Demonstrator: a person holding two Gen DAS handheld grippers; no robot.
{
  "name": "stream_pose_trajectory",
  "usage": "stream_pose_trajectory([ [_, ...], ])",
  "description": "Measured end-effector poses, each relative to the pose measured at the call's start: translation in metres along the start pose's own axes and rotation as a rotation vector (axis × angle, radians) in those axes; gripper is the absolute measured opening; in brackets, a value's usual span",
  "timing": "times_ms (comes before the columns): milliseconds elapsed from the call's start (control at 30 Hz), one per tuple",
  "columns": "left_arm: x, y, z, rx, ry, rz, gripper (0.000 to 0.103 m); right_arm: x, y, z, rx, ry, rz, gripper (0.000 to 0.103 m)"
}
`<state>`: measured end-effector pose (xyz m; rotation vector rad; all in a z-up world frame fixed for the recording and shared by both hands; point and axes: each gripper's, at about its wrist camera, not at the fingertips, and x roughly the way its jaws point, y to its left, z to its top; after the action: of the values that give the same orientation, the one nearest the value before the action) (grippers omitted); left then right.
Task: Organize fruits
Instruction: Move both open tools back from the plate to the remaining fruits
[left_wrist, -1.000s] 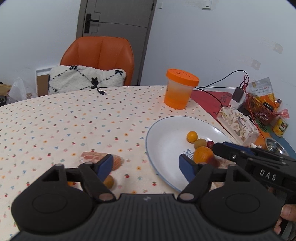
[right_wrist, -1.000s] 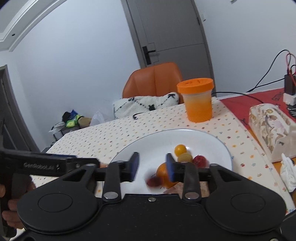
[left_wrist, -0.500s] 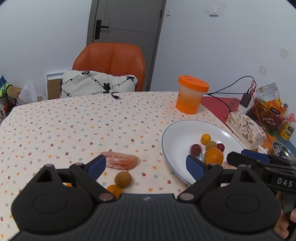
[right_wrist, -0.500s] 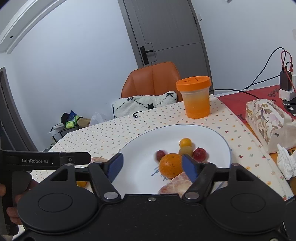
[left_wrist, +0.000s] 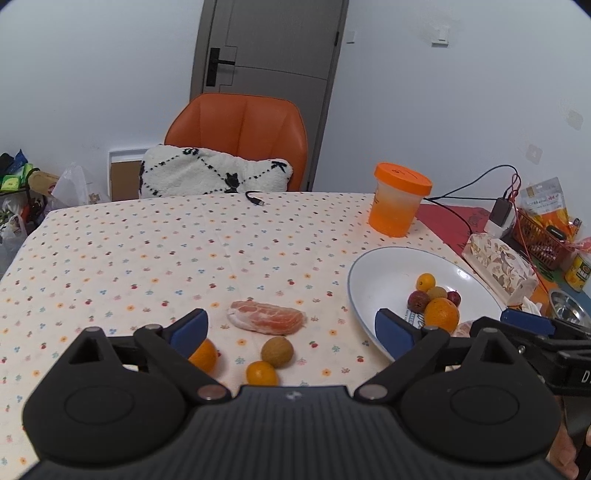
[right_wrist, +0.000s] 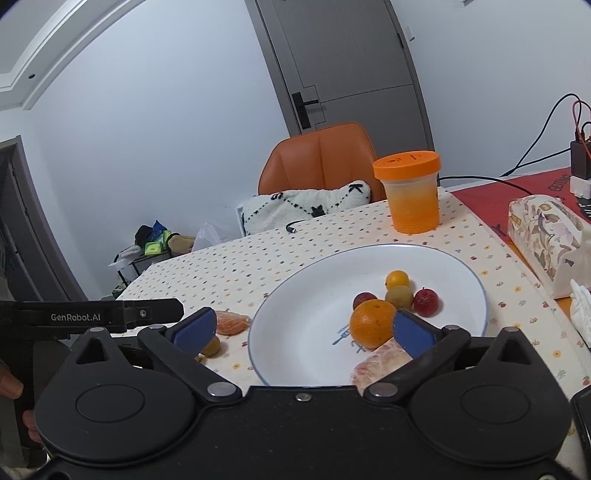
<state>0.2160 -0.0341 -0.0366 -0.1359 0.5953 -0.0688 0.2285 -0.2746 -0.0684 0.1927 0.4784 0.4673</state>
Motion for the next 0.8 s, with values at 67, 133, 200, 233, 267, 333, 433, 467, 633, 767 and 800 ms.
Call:
stream_pose_trajectory([
  [67, -0.002, 0.002, 0.000, -0.005, -0.004, 0.016, 0.096, 0.001, 0.003, 0.000, 0.000, 0.009, 0.002, 0.103],
  [133, -0.004, 0.005, -0.001, -0.014, -0.009, 0.020, 0.096, 0.001, 0.005, -0.001, 0.000, 0.013, 0.010, 0.103],
  [200, -0.007, 0.008, -0.001, -0.020, -0.013, 0.022, 0.096, 0.001, 0.008, -0.001, -0.003, 0.020, 0.008, 0.103],
  [233, -0.008, 0.009, -0.002, -0.020, -0.014, 0.025, 0.096, 0.002, 0.009, -0.001, -0.005, 0.022, 0.008, 0.103],
  [267, -0.009, 0.011, -0.002, -0.021, -0.016, 0.028, 0.096, 0.002, 0.010, -0.001, -0.007, 0.023, 0.010, 0.103],
  [333, -0.010, 0.014, -0.002, -0.026, -0.014, 0.034, 0.096, 0.003, 0.013, -0.001, -0.008, 0.025, 0.015, 0.103],
  [433, -0.012, 0.020, -0.003, -0.034, -0.009, 0.042, 0.096, 0.004, 0.017, -0.001, -0.010, 0.028, 0.022, 0.103],
  [467, -0.013, 0.022, -0.003, -0.035, -0.009, 0.043, 0.096, 0.005, 0.018, -0.001, -0.012, 0.031, 0.025, 0.103],
  [633, -0.017, 0.031, -0.005, -0.044, -0.012, 0.052, 0.096, 0.011, 0.026, -0.002, -0.017, 0.046, 0.040, 0.103],
  [767, -0.020, 0.038, -0.005, -0.052, -0.014, 0.068, 0.096, 0.016, 0.031, -0.003, -0.020, 0.058, 0.048, 0.103],
  [800, -0.020, 0.040, -0.006, -0.055, -0.012, 0.073, 0.096, 0.017, 0.033, -0.003, -0.022, 0.059, 0.051, 0.103],
])
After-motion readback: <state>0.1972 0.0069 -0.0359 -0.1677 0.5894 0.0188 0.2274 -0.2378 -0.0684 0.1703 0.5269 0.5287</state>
